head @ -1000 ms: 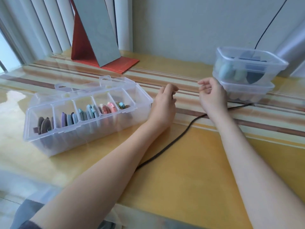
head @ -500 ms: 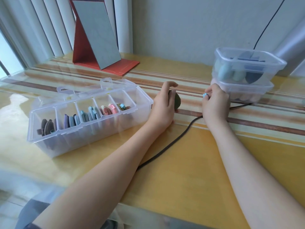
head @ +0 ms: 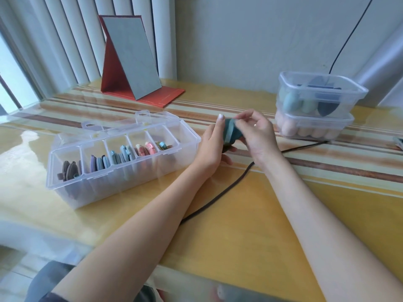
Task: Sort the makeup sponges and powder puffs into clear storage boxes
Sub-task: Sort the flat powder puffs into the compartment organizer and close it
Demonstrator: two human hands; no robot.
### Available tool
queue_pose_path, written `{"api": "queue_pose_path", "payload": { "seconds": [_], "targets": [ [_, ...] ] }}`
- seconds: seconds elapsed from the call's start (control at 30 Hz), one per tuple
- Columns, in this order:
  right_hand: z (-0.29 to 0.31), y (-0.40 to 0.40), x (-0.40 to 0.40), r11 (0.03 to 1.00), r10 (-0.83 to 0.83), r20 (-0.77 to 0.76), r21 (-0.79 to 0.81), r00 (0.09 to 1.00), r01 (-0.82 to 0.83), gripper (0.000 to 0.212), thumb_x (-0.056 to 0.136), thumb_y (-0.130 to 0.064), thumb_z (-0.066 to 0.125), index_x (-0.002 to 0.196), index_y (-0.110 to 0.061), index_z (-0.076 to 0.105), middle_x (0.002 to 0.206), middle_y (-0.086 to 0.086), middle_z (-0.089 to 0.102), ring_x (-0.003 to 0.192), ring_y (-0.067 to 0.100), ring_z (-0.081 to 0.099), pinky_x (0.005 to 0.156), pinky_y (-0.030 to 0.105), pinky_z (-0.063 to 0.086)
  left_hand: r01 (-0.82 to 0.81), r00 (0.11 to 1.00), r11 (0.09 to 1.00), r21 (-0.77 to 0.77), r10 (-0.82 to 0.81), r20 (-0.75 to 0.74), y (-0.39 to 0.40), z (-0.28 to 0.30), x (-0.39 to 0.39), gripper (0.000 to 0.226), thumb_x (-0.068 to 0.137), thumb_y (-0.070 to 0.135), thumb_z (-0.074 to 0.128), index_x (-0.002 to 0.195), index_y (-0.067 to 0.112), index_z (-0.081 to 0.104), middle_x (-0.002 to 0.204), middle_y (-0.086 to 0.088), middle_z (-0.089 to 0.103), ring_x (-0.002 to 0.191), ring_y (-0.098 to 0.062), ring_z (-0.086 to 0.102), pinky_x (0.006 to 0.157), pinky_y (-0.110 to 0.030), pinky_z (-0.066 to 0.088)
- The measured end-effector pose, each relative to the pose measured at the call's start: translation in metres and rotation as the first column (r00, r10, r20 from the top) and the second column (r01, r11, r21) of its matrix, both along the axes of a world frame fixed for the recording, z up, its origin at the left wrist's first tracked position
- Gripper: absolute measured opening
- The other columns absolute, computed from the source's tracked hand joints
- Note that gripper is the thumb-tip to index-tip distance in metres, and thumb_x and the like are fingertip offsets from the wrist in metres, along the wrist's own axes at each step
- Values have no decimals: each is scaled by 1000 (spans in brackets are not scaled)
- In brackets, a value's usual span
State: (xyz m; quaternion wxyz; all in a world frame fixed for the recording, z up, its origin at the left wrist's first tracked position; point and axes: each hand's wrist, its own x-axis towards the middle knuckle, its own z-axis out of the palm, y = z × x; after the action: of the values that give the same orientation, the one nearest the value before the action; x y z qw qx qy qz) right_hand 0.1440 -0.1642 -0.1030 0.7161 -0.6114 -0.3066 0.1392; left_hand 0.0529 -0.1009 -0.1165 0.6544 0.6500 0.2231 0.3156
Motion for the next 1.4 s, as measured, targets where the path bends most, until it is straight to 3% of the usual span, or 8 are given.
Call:
{"api": "queue_pose_path", "payload": {
  "seconds": [0.23,0.47,0.63,0.77,0.93,1.07,1.27,1.4],
  "targets": [
    [14,0,-14,998,35,-121,59,992,-28,12,77,-16,54,67,-21,58,62,-3,58,50,9,55,40,18,37,-106,994,923,370,96,44,-20,19,-2,22,100,23,41,99,3,51,83,-11,56,62,-23,59,39,-32,42],
    [21,12,-39,989,84,131,110,988,-98,27,101,-33,39,78,-20,46,58,-6,45,52,12,42,47,24,35,-152,963,577,803,269,-10,5,65,-27,24,101,28,39,88,9,44,87,-7,45,77,-25,40,63,-29,22],
    [28,37,-66,974,227,127,-30,966,-225,25,97,-30,57,82,-14,45,68,4,50,52,13,43,48,21,35,-100,936,562,821,334,-115,57,79,-58,42,101,37,34,91,-1,48,84,-17,58,73,-36,55,66,-43,46],
    [47,62,-72,962,249,170,-158,953,-223,28,91,-21,61,68,-19,47,66,1,55,50,5,46,44,13,34,-149,888,515,844,445,-115,79,70,-77,29,103,30,29,86,10,41,78,-9,50,73,-34,49,61,-38,34],
    [55,71,-67,959,227,169,-213,959,-190,18,89,-24,57,74,-15,58,66,1,59,53,10,50,46,17,37,-275,931,765,583,363,-38,72,63,-80,31,91,29,23,75,11,42,71,-9,45,72,-38,51,68,-53,46],
    [68,66,-48,977,89,118,-204,989,-64,14,87,-26,54,83,-15,61,70,0,60,51,11,52,49,21,40,-381,893,793,475,450,-34,73,66,-80,20,81,31,23,73,19,37,72,-5,48,70,-32,50,70,-52,47],
    [71,53,-45,663,438,384,-749,813,-4,35,79,-40,65,78,-5,65,72,4,42,64,18,34,57,28,27,-363,903,756,544,430,4,80,59,-82,13,90,10,32,101,16,34,84,4,46,72,-34,62,59,-47,56],
    [70,55,-59,604,477,494,-785,727,137,37,78,-32,67,90,3,69,69,7,40,63,22,34,57,31,29,-355,923,712,606,370,105,80,58,-81,19,94,5,34,110,16,34,90,13,44,62,-7,66,65,-35,59]
  ]
}}
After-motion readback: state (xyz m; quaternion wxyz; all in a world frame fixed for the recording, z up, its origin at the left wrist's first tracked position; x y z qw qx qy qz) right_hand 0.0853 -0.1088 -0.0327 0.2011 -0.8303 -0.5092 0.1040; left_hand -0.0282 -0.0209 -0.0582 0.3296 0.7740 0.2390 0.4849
